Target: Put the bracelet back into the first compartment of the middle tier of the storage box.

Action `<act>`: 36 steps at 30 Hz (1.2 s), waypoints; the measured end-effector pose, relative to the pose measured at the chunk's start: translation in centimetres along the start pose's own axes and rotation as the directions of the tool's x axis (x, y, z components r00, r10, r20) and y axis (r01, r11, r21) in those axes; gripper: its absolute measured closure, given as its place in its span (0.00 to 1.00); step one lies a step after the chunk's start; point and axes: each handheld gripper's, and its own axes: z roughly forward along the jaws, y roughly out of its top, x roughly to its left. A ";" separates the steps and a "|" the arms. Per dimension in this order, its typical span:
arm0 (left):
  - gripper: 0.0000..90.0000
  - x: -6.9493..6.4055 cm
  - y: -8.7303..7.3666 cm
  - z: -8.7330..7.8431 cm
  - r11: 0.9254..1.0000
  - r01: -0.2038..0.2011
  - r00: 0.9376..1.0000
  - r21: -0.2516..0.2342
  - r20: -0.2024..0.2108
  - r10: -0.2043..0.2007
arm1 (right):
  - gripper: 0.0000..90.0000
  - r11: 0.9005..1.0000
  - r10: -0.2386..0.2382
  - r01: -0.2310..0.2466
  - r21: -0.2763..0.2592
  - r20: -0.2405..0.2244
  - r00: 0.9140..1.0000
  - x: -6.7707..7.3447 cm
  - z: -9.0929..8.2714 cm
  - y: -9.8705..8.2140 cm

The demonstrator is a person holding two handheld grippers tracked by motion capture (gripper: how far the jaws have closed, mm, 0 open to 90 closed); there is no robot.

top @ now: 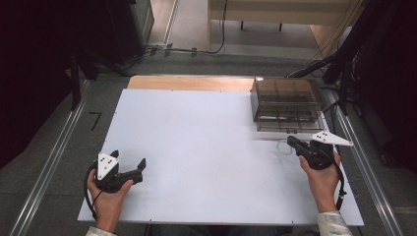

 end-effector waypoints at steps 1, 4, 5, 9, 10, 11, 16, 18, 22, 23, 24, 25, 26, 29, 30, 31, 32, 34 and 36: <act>0.02 0.0 0.0 0.0 1.000 0.000 1.000 -0.001 -0.001 0.000 | 0.95 1.000 -0.001 0.001 -0.002 0.000 1.000 0.0 0.1 0.1; 0.02 0.0 0.0 0.0 1.000 0.002 1.000 -0.001 0.000 -0.002 | 0.95 1.000 0.004 -0.004 -0.006 0.002 1.000 0.0 0.3 0.2; 0.02 0.0 0.0 0.0 1.000 0.002 1.000 -0.002 0.000 -0.002 | 0.95 1.000 0.004 -0.004 -0.005 0.003 1.000 0.0 0.3 0.3; 0.02 0.0 0.0 0.0 1.000 0.003 1.000 0.001 0.000 -0.003 | 0.95 1.000 0.007 -0.007 -0.014 0.000 1.000 0.1 0.7 0.5; 0.02 0.0 0.0 0.0 1.000 0.004 1.000 0.000 0.000 -0.004 | 0.95 1.000 0.008 -0.008 -0.017 0.001 1.000 0.1 0.8 0.5; 0.02 0.0 0.0 0.0 1.000 0.003 1.000 0.001 0.000 -0.003 | 0.95 1.000 0.005 -0.005 -0.020 0.003 1.000 0.1 0.8 0.6; 0.02 0.1 0.0 0.0 1.000 0.005 1.000 -0.001 -0.002 -0.005 | 0.95 0.999 0.015 -0.014 -0.037 0.004 1.000 0.1 1.2 0.9; 0.02 0.1 0.0 0.0 1.000 0.006 1.000 -0.001 -0.002 -0.006 | 0.95 0.999 0.018 -0.018 -0.041 0.000 1.000 0.1 1.4 1.0; 0.02 0.1 0.0 0.0 1.000 0.008 1.000 0.000 0.000 -0.008 | 0.95 0.998 0.024 -0.024 -0.051 0.002 1.000 0.1 1.6 1.2; 0.02 0.1 0.0 0.0 1.000 0.007 1.000 0.000 0.001 -0.007 | 0.95 0.998 0.026 -0.025 -0.053 0.004 1.000 0.1 1.6 1.3; 0.02 0.1 0.0 0.0 1.000 0.008 1.000 0.000 0.001 -0.008 | 0.95 0.998 0.025 -0.024 -0.057 0.004 1.000 0.1 1.6 1.3; 0.02 0.0 0.0 0.1 1.000 0.007 1.000 0.002 0.000 -0.007 | 0.95 0.998 0.027 -0.026 -0.059 0.005 1.000 0.1 1.6 1.3; 0.02 0.0 0.0 0.1 1.000 0.007 1.000 0.003 0.000 -0.007 | 0.95 0.998 0.026 -0.026 -0.060 0.005 1.000 0.1 1.6 1.4; 0.02 0.0 0.0 0.1 1.000 0.009 1.000 0.002 0.000 -0.009 | 0.95 0.997 0.034 -0.034 -0.067 0.003 0.999 0.1 1.8 1.6; 0.02 0.0 0.0 0.1 1.000 0.011 1.000 0.003 0.000 -0.011 | 0.95 0.997 0.034 -0.034 -0.067 0.003 0.999 0.1 1.8 1.6; 0.02 0.1 0.0 0.1 1.000 0.011 1.000 0.003 0.000 -0.011 | 0.95 0.997 0.031 -0.031 -0.071 0.002 1.000 0.1 1.9 1.6; 0.02 0.1 -0.1 0.1 1.000 0.012 1.000 0.002 0.000 -0.012 | 0.95 0.997 0.034 -0.034 -0.073 -0.001 0.999 0.1 1.9 1.7; 0.02 0.1 -0.1 0.1 1.000 0.013 1.000 0.001 0.002 -0.013 | 0.95 0.996 0.036 -0.036 -0.079 -0.001 0.999 0.2 2.0 2.0; 0.02 0.1 -0.1 0.1 1.000 0.013 1.000 0.002 0.001 -0.013 | 0.95 0.996 0.039 -0.039 -0.084 -0.001 0.999 0.2 2.0 2.3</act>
